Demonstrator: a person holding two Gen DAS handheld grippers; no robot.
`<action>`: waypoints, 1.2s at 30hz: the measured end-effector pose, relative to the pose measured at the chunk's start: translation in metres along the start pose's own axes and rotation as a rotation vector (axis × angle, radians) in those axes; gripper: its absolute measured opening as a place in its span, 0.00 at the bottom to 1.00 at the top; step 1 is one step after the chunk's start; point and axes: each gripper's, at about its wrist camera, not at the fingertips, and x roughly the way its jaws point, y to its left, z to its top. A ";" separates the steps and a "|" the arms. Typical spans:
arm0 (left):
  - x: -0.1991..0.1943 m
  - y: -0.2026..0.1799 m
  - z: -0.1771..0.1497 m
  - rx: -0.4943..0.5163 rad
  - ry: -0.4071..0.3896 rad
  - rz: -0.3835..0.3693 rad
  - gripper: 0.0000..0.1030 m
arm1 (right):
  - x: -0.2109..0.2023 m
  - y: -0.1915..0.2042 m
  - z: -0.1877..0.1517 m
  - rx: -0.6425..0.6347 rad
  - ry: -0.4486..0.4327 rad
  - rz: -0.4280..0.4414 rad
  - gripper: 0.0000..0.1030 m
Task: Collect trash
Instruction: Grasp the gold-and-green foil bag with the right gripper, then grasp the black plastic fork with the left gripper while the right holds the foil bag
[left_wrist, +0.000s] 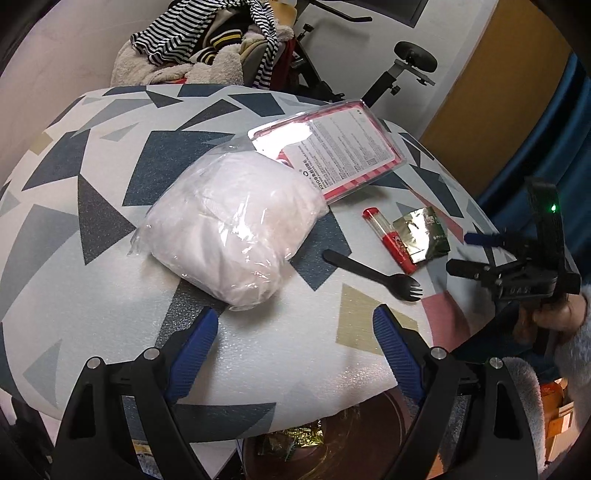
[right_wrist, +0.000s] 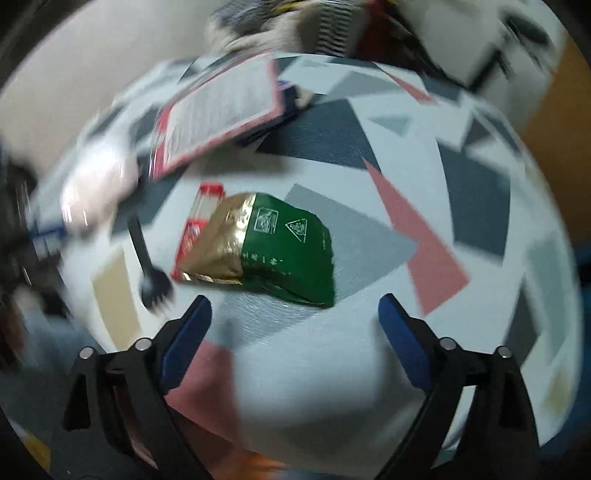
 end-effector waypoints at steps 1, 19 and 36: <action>0.000 0.000 0.000 -0.002 -0.001 -0.001 0.81 | 0.003 0.003 0.003 -0.079 0.011 -0.032 0.89; 0.013 -0.013 0.007 -0.032 0.065 -0.114 0.59 | 0.016 0.037 0.027 -0.383 0.031 0.148 0.41; 0.017 -0.016 0.003 -0.054 0.094 -0.101 0.58 | 0.011 0.067 0.013 -0.081 -0.007 0.186 0.32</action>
